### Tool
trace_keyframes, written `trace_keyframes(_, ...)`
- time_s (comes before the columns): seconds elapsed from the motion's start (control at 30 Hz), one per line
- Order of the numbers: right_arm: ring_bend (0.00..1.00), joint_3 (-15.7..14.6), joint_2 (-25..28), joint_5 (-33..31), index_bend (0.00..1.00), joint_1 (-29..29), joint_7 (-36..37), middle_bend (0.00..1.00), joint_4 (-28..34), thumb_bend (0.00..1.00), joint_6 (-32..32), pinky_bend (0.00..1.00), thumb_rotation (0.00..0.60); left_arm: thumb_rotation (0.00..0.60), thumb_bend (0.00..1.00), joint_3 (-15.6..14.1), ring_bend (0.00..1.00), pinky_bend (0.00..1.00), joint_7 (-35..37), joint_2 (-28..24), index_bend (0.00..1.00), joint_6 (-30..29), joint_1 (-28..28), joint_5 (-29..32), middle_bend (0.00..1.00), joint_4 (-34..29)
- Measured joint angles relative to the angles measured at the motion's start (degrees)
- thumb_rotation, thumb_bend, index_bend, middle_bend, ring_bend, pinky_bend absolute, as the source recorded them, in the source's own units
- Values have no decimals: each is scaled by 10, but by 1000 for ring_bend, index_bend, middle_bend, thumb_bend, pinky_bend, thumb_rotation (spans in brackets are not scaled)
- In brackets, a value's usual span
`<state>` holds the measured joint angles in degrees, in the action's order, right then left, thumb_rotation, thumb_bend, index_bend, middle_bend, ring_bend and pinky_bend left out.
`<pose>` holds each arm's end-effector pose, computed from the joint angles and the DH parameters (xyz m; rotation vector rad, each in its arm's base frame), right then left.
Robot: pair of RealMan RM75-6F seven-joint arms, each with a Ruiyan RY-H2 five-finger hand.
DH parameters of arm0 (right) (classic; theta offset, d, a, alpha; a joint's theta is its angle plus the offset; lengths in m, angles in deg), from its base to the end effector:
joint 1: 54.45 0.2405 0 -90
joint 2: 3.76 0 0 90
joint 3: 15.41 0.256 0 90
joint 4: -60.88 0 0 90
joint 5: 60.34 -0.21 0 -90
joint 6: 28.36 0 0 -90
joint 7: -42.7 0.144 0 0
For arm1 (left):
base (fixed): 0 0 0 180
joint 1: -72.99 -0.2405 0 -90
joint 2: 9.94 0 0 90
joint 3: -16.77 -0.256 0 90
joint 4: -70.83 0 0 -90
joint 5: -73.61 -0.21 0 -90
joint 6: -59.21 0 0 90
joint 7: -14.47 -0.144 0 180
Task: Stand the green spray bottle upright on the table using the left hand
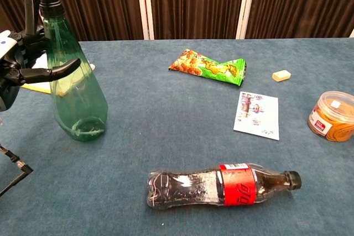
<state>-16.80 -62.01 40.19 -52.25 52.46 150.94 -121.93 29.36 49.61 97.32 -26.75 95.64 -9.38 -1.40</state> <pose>-0.2973 -0.1479 0.1875 1.5397 -0.8278 1.0676 -0.1827 0.2753 -0.0211 -0.9554 -1.4914 -1.9006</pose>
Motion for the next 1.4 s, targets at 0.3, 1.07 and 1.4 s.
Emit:
trace_keyframes(0.3,0,0,-1,-1,0,1,-1,0,0,121,1,41,600,600,398,-7,226,14,15,9,460,-3,-3,-7,449,22)
trace_keyframes(1.07,0,0,-2,-6,0,3,-7,0,2,146,6,41,600,600,21,-36,0,0,59,-6,0,-19,-19,-39,0,62)
trace_keyframes(1.4,0,-1,-5,-1,0,3,-18,0,5,148,6,41,600,600,6,-70,0,0,62,-60,0,-63,-53,-73,0,31)
